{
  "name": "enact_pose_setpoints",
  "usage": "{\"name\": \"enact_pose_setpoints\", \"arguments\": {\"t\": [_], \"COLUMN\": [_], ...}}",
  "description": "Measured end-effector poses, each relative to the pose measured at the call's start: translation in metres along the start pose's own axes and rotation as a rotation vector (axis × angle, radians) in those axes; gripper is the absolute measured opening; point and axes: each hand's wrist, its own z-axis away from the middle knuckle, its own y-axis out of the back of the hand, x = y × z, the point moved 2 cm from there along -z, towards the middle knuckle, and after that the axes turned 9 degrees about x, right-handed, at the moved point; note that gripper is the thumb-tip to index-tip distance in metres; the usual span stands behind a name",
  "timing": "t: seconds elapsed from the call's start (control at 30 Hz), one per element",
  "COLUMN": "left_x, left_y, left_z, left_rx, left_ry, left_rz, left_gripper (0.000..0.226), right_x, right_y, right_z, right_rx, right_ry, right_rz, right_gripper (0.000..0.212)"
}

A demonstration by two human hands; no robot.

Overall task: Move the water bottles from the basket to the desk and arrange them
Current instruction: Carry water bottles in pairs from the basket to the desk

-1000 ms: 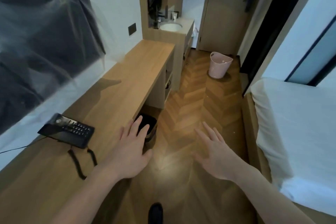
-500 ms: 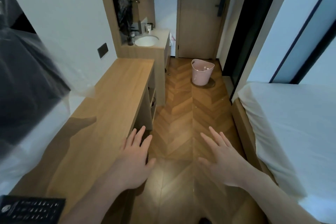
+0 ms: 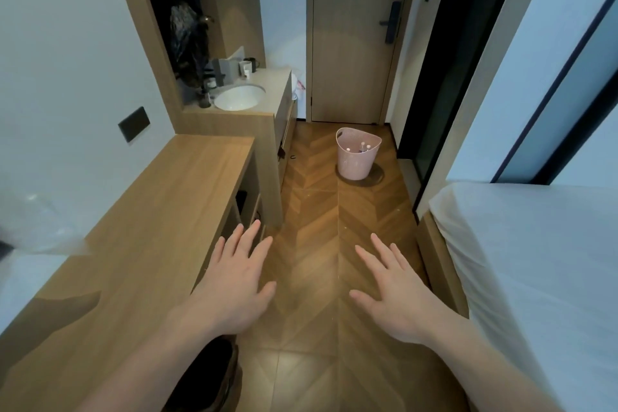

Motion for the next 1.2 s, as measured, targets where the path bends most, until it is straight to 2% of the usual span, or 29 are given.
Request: {"name": "enact_pose_setpoints", "arguments": {"t": [0.37,0.9,1.2], "left_x": [0.011,-0.067,-0.032], "left_y": [0.001,-0.012,-0.019], "left_z": [-0.171,-0.491,-0.645], "left_rx": [-0.025,-0.04,-0.083], "left_ry": [-0.01,-0.165,-0.308], "left_rz": [0.012,-0.021,-0.024], "left_gripper": [0.076,0.076,0.076], "right_x": [0.057,0.086,0.142], "right_y": [0.046,0.058,0.08], "right_z": [-0.158,-0.435,-0.554], "right_rx": [0.019,0.023,0.038], "right_ry": [-0.024,-0.198,-0.275], "right_rz": [0.053,0.053,0.001], "right_gripper": [0.081,0.081,0.081]}}
